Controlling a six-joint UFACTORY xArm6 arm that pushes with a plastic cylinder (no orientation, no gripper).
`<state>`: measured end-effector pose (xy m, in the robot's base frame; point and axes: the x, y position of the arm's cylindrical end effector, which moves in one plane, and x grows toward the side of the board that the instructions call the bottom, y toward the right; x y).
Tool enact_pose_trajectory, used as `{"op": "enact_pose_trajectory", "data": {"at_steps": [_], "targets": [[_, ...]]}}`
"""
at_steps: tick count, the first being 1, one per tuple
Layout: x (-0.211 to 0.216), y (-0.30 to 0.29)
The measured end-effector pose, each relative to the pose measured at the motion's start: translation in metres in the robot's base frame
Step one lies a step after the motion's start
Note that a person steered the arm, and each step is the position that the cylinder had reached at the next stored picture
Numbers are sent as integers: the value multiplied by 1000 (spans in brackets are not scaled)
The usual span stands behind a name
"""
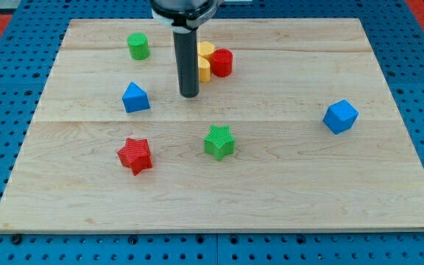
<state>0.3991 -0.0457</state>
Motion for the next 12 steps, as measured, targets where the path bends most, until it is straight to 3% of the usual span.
{"op": "enact_pose_trajectory", "data": {"at_steps": [2, 3, 4, 5, 6, 8, 9, 10, 12], "targets": [[55, -59], [59, -121], [92, -176], [133, -183], [141, -186], [141, -189], [144, -176], [144, -125], [144, -113]]}}
